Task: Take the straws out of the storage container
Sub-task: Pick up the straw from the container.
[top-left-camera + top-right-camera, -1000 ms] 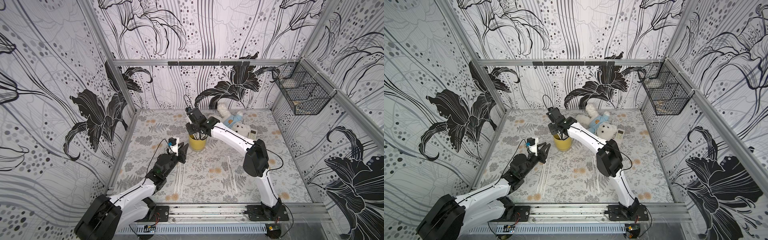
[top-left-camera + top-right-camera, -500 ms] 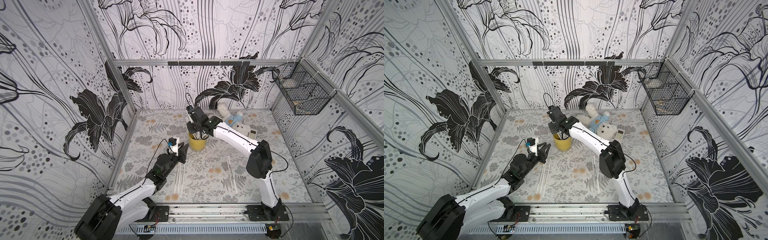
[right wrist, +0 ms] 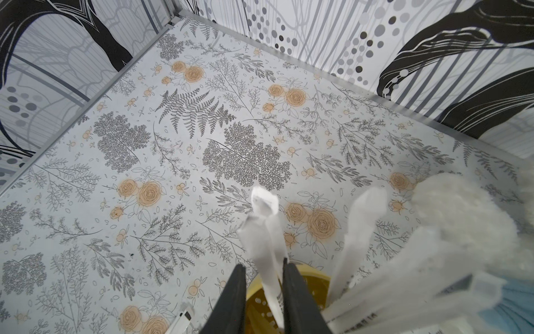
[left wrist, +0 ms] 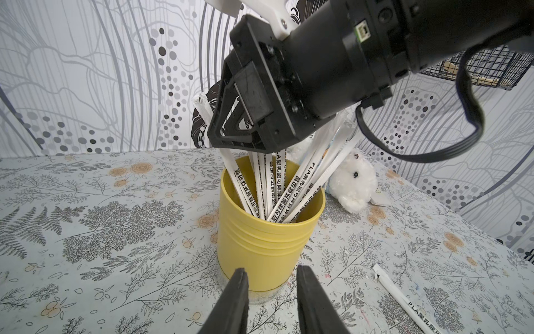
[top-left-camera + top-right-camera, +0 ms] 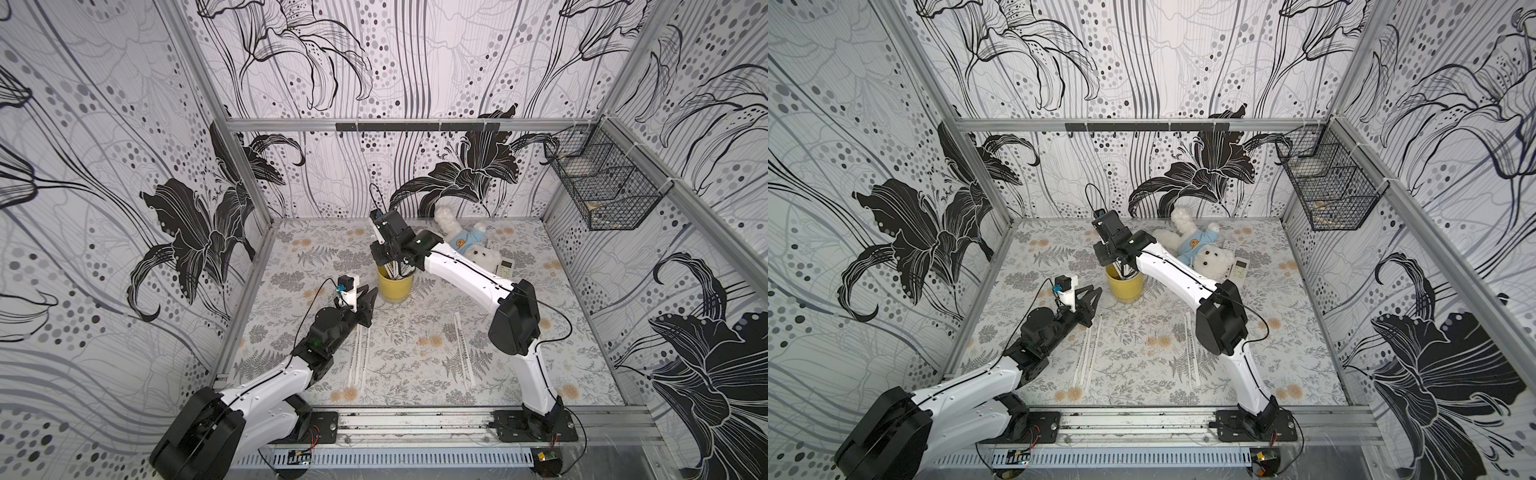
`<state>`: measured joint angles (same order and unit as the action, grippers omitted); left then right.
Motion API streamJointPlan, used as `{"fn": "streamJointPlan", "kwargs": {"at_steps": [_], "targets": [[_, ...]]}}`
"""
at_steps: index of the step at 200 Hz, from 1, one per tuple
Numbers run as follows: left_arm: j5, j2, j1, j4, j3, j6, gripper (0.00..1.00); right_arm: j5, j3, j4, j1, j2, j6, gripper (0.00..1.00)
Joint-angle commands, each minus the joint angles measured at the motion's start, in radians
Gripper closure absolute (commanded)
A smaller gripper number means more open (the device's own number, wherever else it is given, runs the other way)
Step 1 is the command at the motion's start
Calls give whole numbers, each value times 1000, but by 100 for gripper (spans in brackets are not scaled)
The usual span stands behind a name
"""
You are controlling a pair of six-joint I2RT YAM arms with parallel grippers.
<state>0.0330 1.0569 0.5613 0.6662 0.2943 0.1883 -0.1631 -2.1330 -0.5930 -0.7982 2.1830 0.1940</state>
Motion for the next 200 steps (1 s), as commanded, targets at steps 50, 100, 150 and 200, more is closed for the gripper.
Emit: {"fn": "streamJointPlan", "kwargs": {"at_steps": [50, 100, 150, 200], "targets": [[-6, 2, 3, 41, 4, 5, 66, 13, -46, -31, -6, 44, 0, 75], [-7, 0, 2, 39, 5, 6, 66, -1, -37, -37, -6, 31, -2, 82], [-6, 1, 3, 38, 6, 5, 66, -40, 23, -14, -7, -27, -9, 93], [-6, 1, 2, 36, 6, 7, 66, -49, 66, 16, -14, -67, -15, 100]]}}
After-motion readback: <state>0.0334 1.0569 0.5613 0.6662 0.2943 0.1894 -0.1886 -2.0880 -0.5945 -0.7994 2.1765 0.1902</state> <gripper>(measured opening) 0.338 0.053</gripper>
